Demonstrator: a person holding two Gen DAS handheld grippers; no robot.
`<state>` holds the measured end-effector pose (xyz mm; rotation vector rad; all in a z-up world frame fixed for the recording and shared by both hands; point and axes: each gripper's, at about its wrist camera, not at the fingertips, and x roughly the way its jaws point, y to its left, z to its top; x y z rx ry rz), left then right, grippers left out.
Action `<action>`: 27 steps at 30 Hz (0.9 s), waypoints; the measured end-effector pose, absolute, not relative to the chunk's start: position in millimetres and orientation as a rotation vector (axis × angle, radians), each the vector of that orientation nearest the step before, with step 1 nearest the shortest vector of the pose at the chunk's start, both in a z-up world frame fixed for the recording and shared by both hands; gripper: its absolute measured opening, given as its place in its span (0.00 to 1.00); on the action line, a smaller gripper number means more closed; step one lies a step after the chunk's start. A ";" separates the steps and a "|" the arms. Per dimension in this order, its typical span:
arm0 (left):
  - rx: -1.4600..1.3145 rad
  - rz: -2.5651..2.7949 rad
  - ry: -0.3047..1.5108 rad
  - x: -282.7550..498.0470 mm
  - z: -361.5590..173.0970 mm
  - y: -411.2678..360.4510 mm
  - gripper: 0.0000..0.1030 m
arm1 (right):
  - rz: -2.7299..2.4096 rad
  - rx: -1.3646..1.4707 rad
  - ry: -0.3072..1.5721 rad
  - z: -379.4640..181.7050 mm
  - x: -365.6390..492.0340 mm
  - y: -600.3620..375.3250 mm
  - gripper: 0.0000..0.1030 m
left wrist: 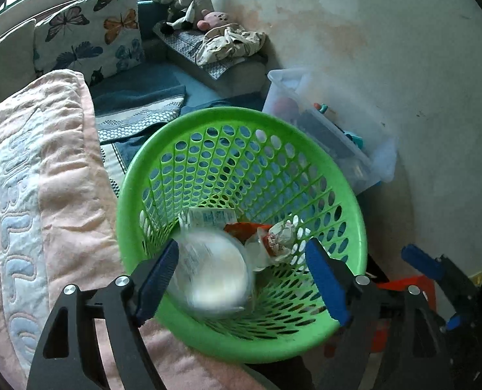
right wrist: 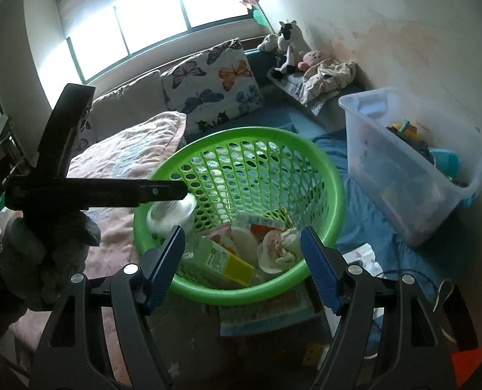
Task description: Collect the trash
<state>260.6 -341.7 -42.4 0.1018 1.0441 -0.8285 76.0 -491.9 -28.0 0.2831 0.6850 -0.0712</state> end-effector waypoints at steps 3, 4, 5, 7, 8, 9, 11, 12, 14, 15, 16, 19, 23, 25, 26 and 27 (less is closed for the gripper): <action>0.099 -0.820 1.019 254.9 -34.3 -331.7 0.75 | -0.079 0.288 0.675 -27.0 69.7 -488.6 0.71; 0.098 -0.815 1.011 253.1 -31.1 -327.3 0.76 | -0.077 0.291 0.673 -26.3 67.6 -486.6 0.71; 0.096 -0.812 0.999 250.6 -26.8 -322.0 0.76 | -0.073 0.295 0.670 -25.3 65.3 -484.3 0.71; 0.097 -0.792 0.966 243.4 -16.4 -307.9 0.78 | -0.071 0.294 0.666 -23.2 61.4 -479.7 0.73; 0.096 -0.785 0.948 239.2 -11.3 -300.3 0.79 | -0.072 0.289 0.665 -21.7 59.3 -475.9 0.74; 0.097 -0.778 0.938 236.1 -8.2 -294.8 0.80 | -0.073 0.284 0.661 -20.3 56.9 -472.0 0.74; 0.100 -0.756 0.911 227.6 0.9 -280.0 0.82 | -0.070 0.281 0.654 -17.9 53.4 -465.9 0.75; 0.102 -0.749 0.901 223.5 4.7 -272.9 0.85 | -0.069 0.280 0.653 -16.9 52.1 -462.4 0.75; 0.108 -0.726 0.878 215.4 12.2 -258.9 0.85 | -0.060 0.280 0.649 -14.1 47.5 -453.7 0.77; 0.109 -0.720 0.865 211.3 15.4 -251.6 0.86 | -0.056 0.280 0.645 -12.6 45.5 -449.7 0.77; 0.112 -0.713 0.855 208.2 17.9 -245.8 0.87 | -0.053 0.281 0.643 -10.6 43.7 -445.0 0.77; 0.113 -0.678 0.811 194.0 27.0 -222.8 0.91 | -0.044 0.271 0.643 -5.2 38.9 -432.9 0.81; 0.105 -0.618 0.779 172.8 33.0 -187.3 0.92 | -0.036 0.255 0.635 1.7 33.5 -416.0 0.84; 0.092 -0.594 0.777 166.2 33.1 -173.1 0.92 | -0.030 0.250 0.632 4.3 30.9 -408.2 0.85; 0.084 -0.582 0.776 162.2 33.0 -164.9 0.92 | -0.030 0.244 0.629 5.5 29.4 -403.7 0.86; 0.075 -0.565 0.770 156.6 33.1 -156.2 0.93 | -0.030 0.239 0.629 6.0 28.3 -400.1 0.86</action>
